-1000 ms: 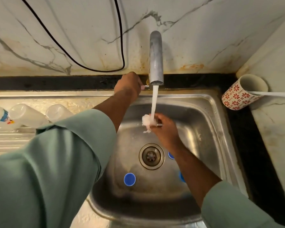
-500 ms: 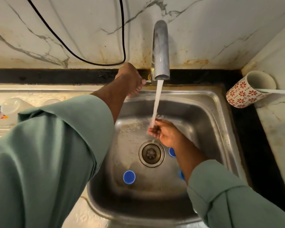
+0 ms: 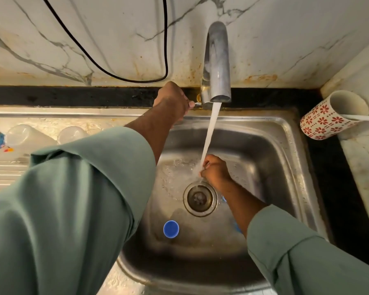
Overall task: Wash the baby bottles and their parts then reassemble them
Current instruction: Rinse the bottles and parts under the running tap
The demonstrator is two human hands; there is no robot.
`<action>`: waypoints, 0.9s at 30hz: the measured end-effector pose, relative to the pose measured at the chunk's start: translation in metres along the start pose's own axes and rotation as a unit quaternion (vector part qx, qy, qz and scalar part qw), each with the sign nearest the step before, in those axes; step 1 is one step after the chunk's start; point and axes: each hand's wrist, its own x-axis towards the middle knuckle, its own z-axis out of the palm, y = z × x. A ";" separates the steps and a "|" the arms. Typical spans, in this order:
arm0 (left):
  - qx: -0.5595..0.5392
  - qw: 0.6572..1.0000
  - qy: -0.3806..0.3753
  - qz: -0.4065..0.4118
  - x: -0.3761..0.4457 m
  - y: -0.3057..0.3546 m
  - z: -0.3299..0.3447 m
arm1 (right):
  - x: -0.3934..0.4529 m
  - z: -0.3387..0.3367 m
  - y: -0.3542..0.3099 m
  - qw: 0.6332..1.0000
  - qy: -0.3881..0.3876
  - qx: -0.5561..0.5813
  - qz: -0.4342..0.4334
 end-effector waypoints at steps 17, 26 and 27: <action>0.025 0.999 0.029 0.005 -0.002 -0.001 0.001 | 0.000 0.008 -0.011 0.993 0.006 -0.114 -0.032; 0.048 0.997 -0.068 -0.004 -0.004 0.003 -0.007 | 0.001 0.011 -0.006 0.982 0.023 -0.136 -0.130; 0.034 0.997 -0.071 -0.001 -0.002 0.002 -0.008 | 0.002 0.013 -0.005 0.982 0.022 -0.138 -0.128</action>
